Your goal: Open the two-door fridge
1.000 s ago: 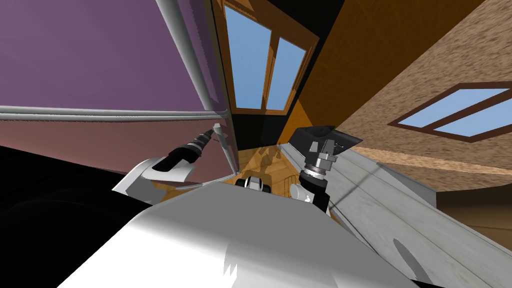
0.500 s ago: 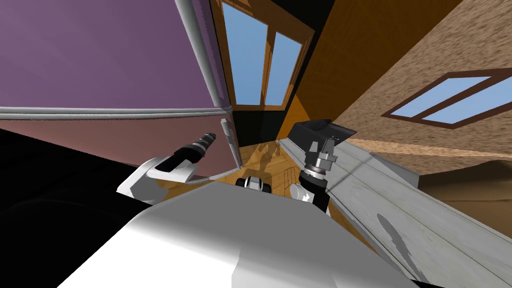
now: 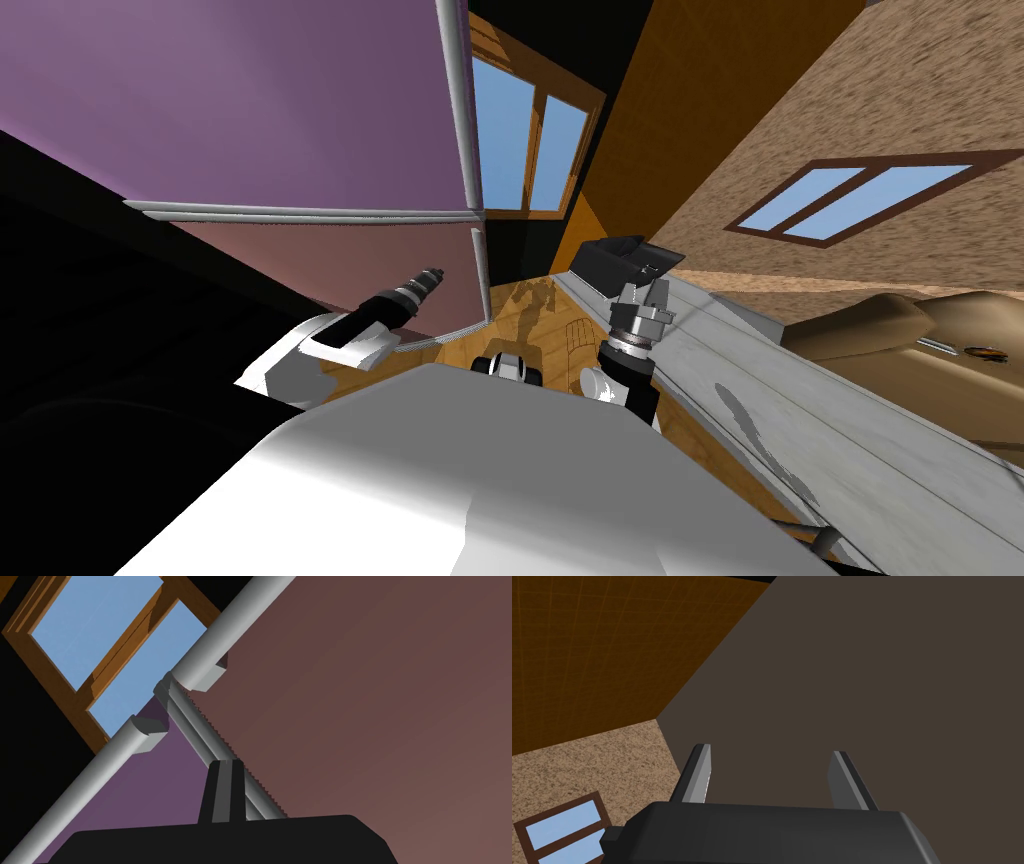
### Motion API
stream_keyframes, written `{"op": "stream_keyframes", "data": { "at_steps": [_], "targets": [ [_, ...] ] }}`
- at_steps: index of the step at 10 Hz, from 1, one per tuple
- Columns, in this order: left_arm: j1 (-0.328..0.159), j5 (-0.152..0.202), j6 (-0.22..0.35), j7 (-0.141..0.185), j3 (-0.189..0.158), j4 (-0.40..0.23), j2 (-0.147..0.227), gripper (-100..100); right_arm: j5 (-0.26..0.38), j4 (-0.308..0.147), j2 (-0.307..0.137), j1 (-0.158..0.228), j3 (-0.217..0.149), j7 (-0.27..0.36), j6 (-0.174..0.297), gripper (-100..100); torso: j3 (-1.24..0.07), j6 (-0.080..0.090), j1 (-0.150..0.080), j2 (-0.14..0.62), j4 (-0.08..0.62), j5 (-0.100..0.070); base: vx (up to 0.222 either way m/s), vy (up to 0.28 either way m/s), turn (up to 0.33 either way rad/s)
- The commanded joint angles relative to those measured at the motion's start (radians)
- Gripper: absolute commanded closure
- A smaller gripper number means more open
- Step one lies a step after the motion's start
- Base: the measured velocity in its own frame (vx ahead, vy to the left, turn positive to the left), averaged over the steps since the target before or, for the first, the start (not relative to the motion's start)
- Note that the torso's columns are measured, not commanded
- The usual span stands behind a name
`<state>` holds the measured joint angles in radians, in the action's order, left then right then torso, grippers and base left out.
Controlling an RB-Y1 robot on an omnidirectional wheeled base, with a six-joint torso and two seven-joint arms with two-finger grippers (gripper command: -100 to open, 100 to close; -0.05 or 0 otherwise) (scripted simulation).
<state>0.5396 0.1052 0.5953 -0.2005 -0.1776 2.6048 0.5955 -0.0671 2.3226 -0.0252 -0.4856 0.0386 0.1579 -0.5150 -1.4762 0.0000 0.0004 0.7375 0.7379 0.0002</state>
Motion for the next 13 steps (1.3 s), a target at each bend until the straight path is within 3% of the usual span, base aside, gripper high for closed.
{"op": "stream_keyframes", "data": {
  "at_steps": [1, 2, 7, 9, 13],
  "targets": [
    [0.006, 0.014, -0.018, -0.003, 0.01, 0.002, 0.015, 100, 0.0, 0.0, 0.0, 0.0, 0.0, 0.0, 0.0, 0, -0.002, 0.0, -0.001, -0.004, -0.001, 0.0, -0.135, 0.05, -0.024],
    [0.005, 0.016, -0.022, -0.002, 0.009, -0.039, 0.016, -100, 0.0, 0.0, 0.0, -0.001, 0.0, 0.0, 0.0, 0, -0.007, 0.0, -0.004, -0.012, -0.003, -0.001, -0.026, 0.008, 0.008],
    [-0.01, 0.013, -0.016, 0.003, -0.003, -0.145, 0.006, -100, 0.0, 0.0, 0.0, -0.001, 0.0, 0.0, 0.0, 0, 0.001, 0.0, 0.0, 0.002, 0.001, 0.0, 0.062, -0.019, 0.007],
    [-0.035, 0.009, -0.002, 0.013, -0.028, -0.179, -0.007, -100, 0.0, 0.0, 0.0, -0.001, 0.0, 0.0, 0.0, 0, 0.0, 0.0, -0.001, -0.001, 0.0, 0.0, 0.159, -0.048, 0.031],
    [-0.067, 0.004, 0.026, 0.025, -0.068, -0.153, -0.022, -100, 0.0, 0.0, 0.0, -0.001, 0.0, 0.0, 0.0, 0, -0.001, 0.0, 0.0, -0.001, 0.0, 0.0, 0.238, -0.084, 0.03]
  ]
}}
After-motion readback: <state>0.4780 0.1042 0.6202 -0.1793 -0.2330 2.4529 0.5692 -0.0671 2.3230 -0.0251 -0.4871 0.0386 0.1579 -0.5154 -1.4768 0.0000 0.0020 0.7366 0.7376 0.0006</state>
